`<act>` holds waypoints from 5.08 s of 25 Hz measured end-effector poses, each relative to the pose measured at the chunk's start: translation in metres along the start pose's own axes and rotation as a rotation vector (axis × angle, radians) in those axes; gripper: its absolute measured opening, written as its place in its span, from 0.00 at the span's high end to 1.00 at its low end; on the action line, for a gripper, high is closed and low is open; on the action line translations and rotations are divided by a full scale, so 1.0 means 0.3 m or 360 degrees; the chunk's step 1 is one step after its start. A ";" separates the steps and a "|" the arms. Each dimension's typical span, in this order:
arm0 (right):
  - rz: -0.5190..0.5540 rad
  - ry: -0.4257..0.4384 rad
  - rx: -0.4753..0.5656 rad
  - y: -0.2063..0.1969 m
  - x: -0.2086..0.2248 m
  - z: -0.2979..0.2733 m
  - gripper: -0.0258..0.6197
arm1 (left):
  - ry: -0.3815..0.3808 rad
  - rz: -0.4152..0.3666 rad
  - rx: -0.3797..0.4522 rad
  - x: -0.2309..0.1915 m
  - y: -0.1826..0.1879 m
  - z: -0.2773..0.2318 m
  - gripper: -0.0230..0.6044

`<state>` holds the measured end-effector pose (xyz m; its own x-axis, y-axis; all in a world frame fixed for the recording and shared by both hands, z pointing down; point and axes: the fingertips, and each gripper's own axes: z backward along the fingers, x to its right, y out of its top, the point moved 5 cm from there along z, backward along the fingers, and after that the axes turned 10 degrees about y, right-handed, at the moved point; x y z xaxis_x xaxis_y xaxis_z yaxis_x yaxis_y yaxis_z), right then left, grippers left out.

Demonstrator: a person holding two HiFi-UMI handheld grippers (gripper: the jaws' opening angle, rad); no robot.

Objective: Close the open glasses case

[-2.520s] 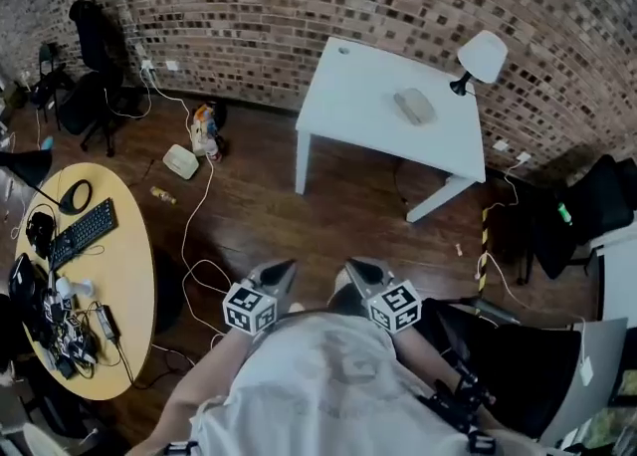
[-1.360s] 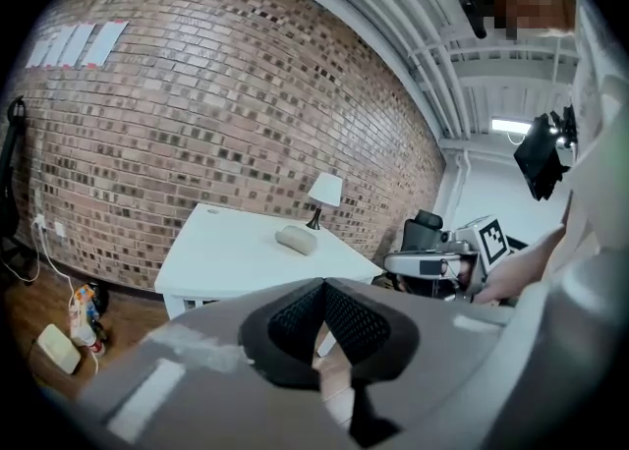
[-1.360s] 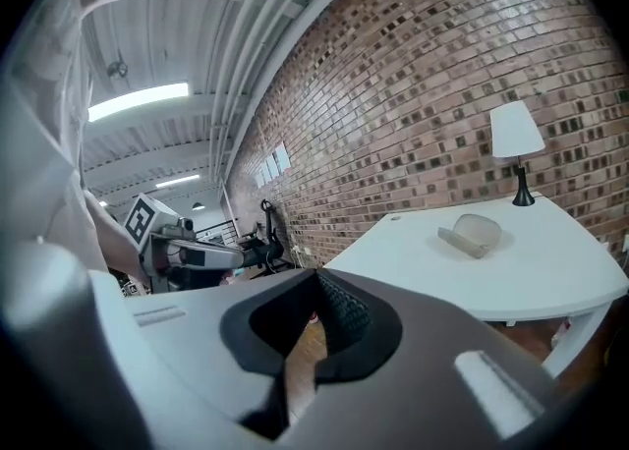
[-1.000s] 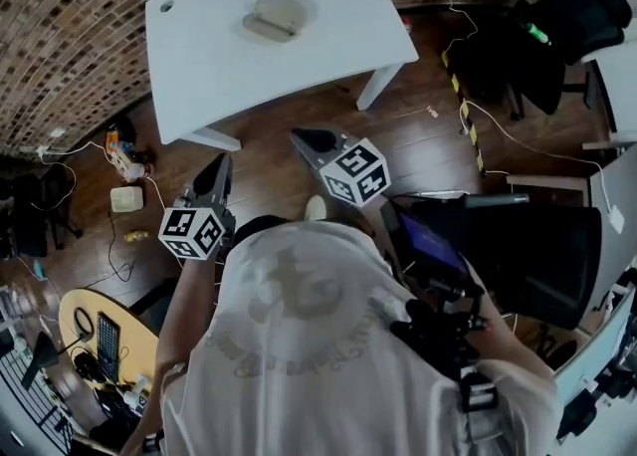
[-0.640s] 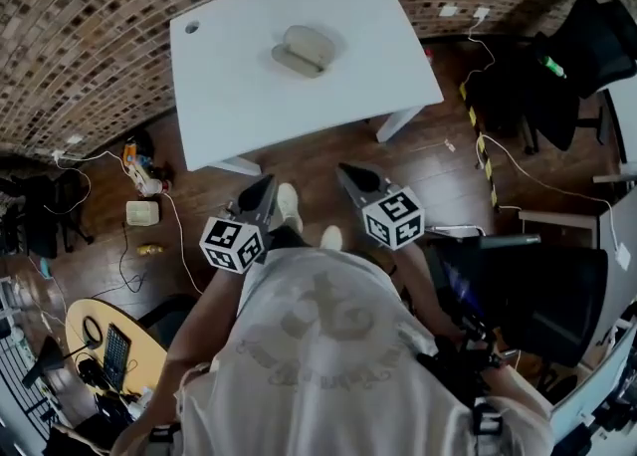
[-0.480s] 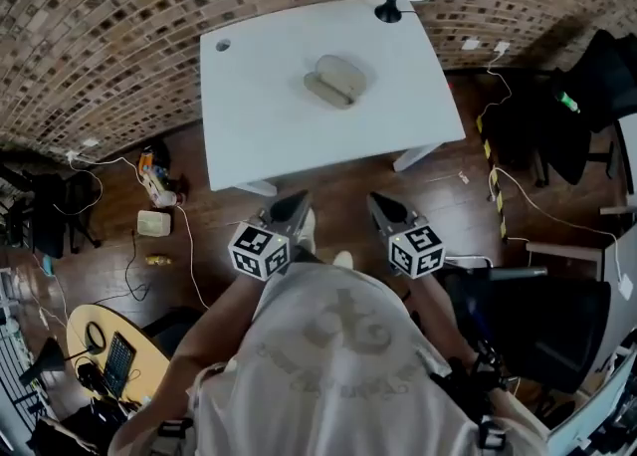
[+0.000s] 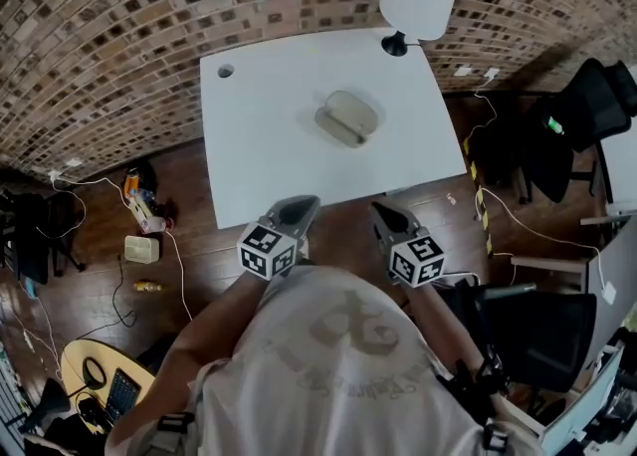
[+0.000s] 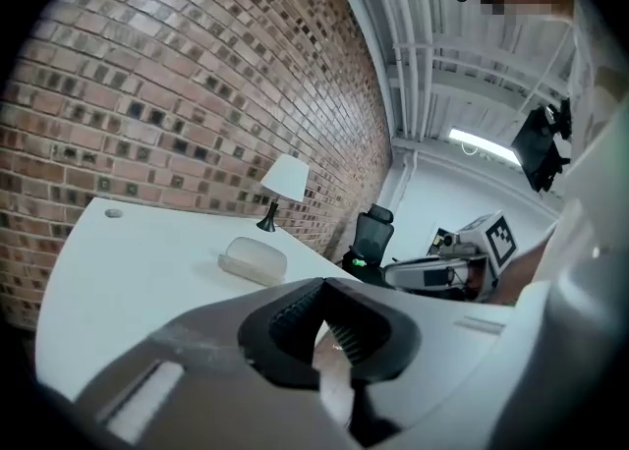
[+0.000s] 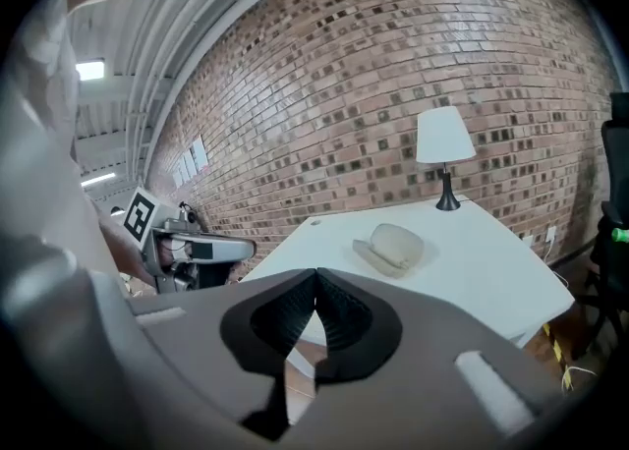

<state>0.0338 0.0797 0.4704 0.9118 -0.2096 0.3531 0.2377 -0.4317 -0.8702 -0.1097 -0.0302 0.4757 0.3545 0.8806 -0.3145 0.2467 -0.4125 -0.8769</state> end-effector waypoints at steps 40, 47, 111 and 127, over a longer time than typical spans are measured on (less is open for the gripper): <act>-0.0138 0.0125 -0.0060 0.180 0.527 -0.288 0.95 | 0.0143 0.0023 -0.0172 -0.198 0.203 -0.445 0.96; -0.0079 0.0323 -0.0088 0.228 0.621 -0.310 0.95 | 0.0296 0.0048 -0.0186 -0.163 0.220 -0.538 0.96; 0.0663 0.0506 -0.0787 0.207 0.824 -0.698 0.81 | 0.0494 0.0362 -0.0225 -0.216 0.091 -0.606 0.96; 0.1011 0.0500 -0.0761 0.178 0.584 -0.624 0.72 | 0.0446 0.0352 -0.0242 -0.225 0.054 -0.517 0.96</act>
<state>0.1436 -0.1444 0.5503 0.6724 -0.7401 -0.0121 -0.5182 -0.4591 -0.7216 0.0101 -0.1324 0.5390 0.6415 0.6773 -0.3603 0.2599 -0.6337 -0.7286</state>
